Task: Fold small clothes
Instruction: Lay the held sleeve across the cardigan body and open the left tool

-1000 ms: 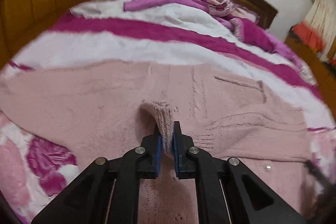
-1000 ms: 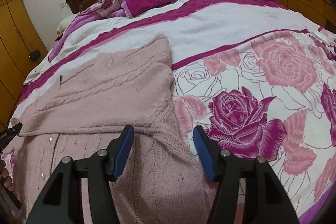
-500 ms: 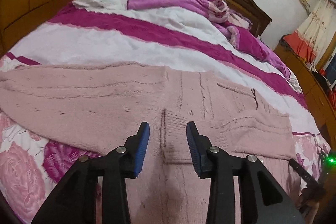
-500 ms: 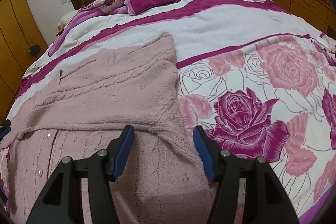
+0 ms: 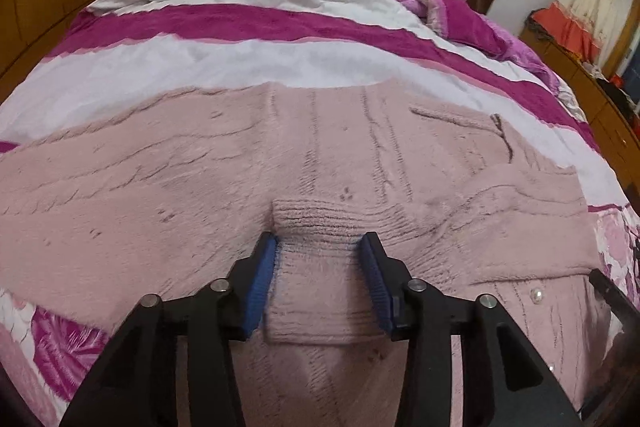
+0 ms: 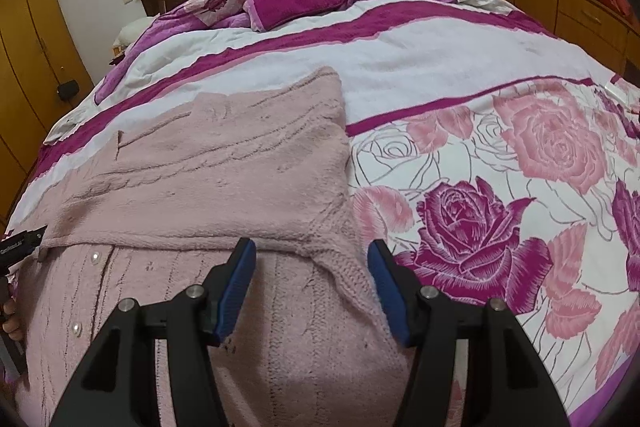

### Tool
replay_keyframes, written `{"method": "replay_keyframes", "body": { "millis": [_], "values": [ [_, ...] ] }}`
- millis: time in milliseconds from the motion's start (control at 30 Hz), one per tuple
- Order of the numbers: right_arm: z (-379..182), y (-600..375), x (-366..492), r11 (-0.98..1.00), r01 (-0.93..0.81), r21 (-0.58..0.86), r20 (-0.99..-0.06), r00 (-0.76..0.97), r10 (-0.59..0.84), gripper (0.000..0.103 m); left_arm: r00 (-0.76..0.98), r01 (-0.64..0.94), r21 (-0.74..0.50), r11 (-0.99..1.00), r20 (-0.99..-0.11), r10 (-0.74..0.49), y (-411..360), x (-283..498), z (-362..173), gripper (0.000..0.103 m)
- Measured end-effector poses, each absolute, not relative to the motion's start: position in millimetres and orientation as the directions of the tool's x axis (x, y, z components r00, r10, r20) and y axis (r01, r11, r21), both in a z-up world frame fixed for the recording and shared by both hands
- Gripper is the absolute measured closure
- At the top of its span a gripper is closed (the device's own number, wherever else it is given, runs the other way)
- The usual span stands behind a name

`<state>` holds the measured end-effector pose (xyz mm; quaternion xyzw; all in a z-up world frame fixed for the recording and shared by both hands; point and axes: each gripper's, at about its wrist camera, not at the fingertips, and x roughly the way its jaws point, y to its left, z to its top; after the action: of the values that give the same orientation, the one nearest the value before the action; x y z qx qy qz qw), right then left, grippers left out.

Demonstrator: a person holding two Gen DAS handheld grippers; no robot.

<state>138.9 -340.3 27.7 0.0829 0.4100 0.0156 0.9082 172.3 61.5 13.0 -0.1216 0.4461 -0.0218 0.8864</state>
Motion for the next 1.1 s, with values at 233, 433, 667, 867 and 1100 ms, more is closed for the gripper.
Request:
{"method": "replay_keyframes", "body": {
  "millis": [233,433,667,867,1100],
  "values": [
    [28,-337,141,0.988,0.03,0.153,-0.737,0.67,0.094,0.042,0.739,-0.062,-0.11,0.992,-0.673,-0.028,58,172,53,0.103],
    [20,-337,145,0.989,0.033,0.141,-0.758,0.647,0.086,0.042,0.641,-0.077,-0.092,0.993,-0.768,-0.021,72,204,24,0.103],
    [19,-338,147,0.99,0.032,0.136,-0.764,0.64,0.085,0.042,0.616,-0.109,-0.11,0.988,-0.787,-0.02,76,203,12,0.103],
    [26,-341,148,0.983,0.031,0.182,-0.745,0.657,0.118,0.042,0.629,-0.11,-0.134,0.985,-0.777,-0.035,81,194,16,0.103],
    [50,-350,185,0.968,0.001,0.249,-0.69,0.702,0.177,0.042,0.621,-0.118,-0.115,0.986,-0.784,-0.018,80,194,11,0.103]
  ]
}}
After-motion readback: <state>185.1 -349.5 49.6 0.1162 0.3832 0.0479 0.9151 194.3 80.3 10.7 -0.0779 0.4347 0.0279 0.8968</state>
